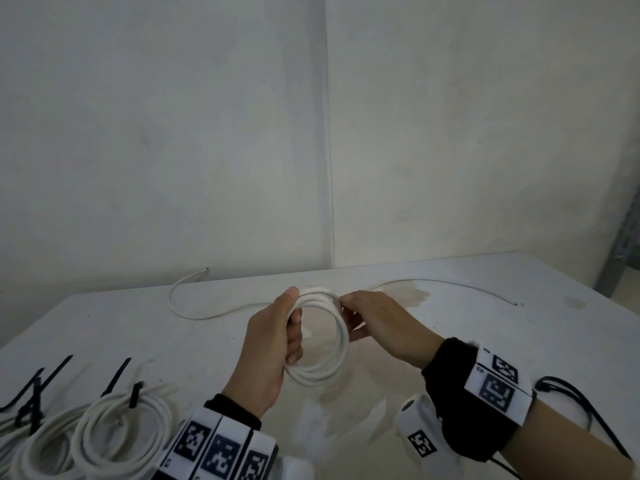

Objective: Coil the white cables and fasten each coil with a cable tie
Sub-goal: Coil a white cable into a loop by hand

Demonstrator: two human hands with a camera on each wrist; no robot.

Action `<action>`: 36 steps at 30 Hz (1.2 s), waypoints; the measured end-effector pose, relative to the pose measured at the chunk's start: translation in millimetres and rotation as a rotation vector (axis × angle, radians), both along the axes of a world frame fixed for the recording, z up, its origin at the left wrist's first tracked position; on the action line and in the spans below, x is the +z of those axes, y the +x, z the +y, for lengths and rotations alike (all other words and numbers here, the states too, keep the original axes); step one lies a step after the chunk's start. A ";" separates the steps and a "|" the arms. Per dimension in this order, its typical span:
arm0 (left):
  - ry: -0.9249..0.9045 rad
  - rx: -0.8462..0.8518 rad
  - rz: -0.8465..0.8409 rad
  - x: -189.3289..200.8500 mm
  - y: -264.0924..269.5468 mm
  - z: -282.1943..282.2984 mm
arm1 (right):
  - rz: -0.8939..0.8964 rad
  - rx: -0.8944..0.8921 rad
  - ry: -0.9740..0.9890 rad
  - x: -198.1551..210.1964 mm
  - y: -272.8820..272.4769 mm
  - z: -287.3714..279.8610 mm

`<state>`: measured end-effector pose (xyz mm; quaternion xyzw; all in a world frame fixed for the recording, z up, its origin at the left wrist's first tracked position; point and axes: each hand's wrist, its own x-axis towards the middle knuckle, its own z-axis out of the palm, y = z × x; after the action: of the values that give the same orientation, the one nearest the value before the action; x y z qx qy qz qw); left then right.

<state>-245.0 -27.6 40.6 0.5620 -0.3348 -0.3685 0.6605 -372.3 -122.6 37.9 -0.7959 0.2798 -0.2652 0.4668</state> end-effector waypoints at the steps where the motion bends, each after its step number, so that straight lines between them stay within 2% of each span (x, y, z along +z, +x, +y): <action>1: -0.003 0.009 -0.003 -0.2 0.3 0.3 | -0.007 0.039 0.021 -1.0 1.2 2.3; 4: 0.003 0.021 0.007 -1.7 -0.7 0.2 | 0.022 0.051 -0.062 -5.2 3.4 3.9; 11: -0.004 0.004 0.024 -2.1 -7.1 -3.7 | -0.274 0.000 0.141 -10.9 7.2 12.7; 18: 0.013 0.018 0.002 -2.5 -6.2 -6.2 | -0.461 -0.001 0.311 -15.5 11.4 15.1; 23: 0.017 0.052 -0.019 -1.4 -5.1 -8.1 | -0.417 0.179 0.472 -7.4 5.9 14.9; 29: -0.019 0.070 -0.040 3.2 -2.0 -12.0 | -0.495 0.368 0.668 -1.2 3.7 12.7; 31: -0.009 0.079 -0.036 -1.5 -0.9 -10.6 | -0.366 0.346 0.521 -3.9 1.5 14.3; 33: -0.009 0.097 -0.025 -4.7 0.1 -9.1 | -0.136 0.278 0.226 -3.7 -1.3 14.3; 36: -0.025 0.130 -0.016 -3.4 2.7 -7.7 | 0.057 0.084 -0.062 -7.9 -3.9 10.9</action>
<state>-242.3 -35.3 37.2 0.5773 -0.3074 -0.3162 0.6872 -376.2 -111.7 30.0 -0.8283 0.2510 -0.2311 0.4445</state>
